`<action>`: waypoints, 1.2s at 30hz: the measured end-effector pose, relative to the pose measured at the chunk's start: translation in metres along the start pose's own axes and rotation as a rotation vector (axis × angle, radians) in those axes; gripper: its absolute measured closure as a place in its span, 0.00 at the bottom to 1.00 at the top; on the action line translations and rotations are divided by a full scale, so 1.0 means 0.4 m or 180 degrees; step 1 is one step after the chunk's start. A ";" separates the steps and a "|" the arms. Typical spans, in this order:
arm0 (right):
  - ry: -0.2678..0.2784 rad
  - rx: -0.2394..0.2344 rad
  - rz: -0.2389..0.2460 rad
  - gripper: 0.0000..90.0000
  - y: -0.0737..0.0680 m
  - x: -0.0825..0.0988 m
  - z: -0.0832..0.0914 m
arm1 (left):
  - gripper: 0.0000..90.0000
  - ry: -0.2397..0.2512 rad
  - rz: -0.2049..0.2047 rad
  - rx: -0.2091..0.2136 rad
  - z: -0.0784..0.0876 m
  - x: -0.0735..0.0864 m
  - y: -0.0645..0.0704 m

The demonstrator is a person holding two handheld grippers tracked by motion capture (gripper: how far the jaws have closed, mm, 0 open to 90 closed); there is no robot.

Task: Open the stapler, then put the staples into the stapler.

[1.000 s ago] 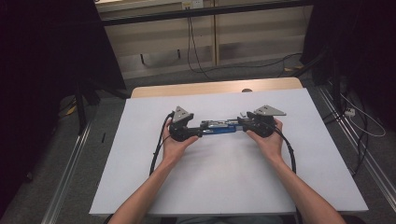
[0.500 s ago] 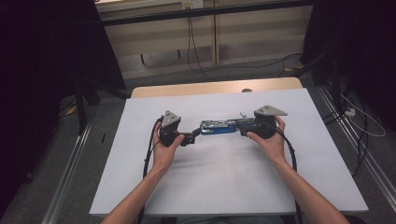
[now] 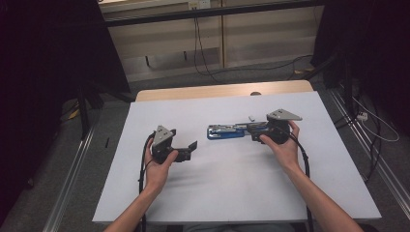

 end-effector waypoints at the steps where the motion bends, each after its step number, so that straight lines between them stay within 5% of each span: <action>1: 0.0009 0.0008 0.0013 0.10 0.001 -0.001 0.000 | 0.04 0.0010 0.0010 -0.0001 0.005 0.002 0.000; 14: 0.0040 -0.0062 -0.0001 0.13 0.002 -0.030 -0.012 | 0.04 0.0067 -0.0007 -0.0041 0.080 0.033 0.008; 26: -0.0126 -0.0055 -0.0013 0.14 0.040 -0.062 -0.031 | 0.04 0.0000 -0.0042 -0.0043 0.114 0.058 0.020; 30: -0.0199 0.0019 -0.0051 0.08 0.060 -0.063 -0.037 | 0.04 0.0002 -0.0058 -0.0039 0.132 0.063 0.030; 33: -0.0288 -0.0031 -0.0072 0.08 0.065 -0.063 -0.046 | 0.04 0.0070 0.0104 0.0055 0.151 0.066 0.036; 36: -0.0348 -0.0086 -0.0062 0.08 0.063 -0.067 -0.057 | 0.04 0.0069 0.0001 -0.0047 0.157 0.069 0.031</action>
Point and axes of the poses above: each handheld gripper's, and its own axes: z roughly backward along the jaws, x roughly out of its underside, y roughly to its right, the point moved 5 cm from there along -z, roughly forward along the jaws
